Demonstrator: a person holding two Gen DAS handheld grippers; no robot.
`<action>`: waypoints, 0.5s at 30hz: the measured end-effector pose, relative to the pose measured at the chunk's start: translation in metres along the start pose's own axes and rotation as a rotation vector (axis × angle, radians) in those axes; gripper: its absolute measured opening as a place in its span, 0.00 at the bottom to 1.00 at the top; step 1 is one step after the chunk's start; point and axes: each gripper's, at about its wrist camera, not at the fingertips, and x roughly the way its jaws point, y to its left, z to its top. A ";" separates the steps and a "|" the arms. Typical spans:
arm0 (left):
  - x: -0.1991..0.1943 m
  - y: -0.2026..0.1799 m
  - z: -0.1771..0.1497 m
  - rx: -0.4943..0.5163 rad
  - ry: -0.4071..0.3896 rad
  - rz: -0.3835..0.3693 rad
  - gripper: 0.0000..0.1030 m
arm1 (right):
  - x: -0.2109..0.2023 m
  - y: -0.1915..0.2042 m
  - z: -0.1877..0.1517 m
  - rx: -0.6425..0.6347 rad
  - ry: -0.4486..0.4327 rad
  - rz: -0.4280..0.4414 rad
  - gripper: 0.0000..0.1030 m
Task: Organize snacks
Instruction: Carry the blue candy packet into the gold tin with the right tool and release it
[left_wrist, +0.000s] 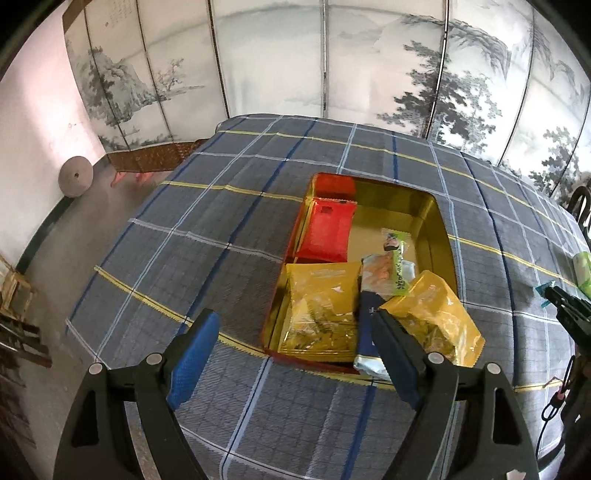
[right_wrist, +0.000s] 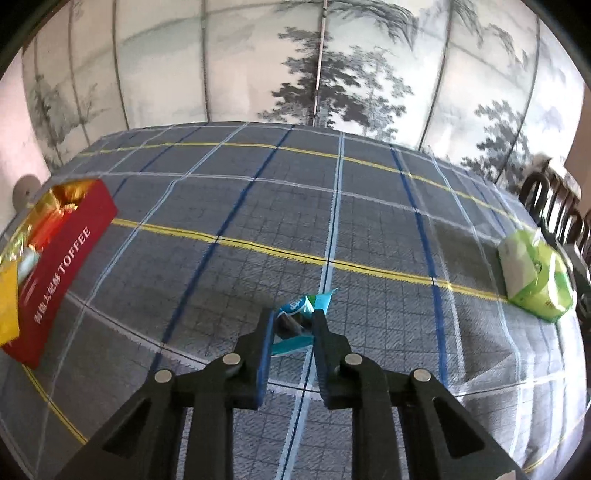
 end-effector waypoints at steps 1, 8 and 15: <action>0.001 0.001 0.000 -0.006 0.003 -0.001 0.79 | -0.001 0.002 0.001 -0.005 0.000 -0.001 0.19; 0.001 0.008 -0.001 -0.023 -0.004 -0.019 0.79 | -0.013 0.015 0.012 -0.021 -0.020 0.017 0.18; -0.003 0.018 -0.002 -0.048 -0.010 -0.009 0.79 | -0.038 0.058 0.036 -0.068 -0.083 0.097 0.18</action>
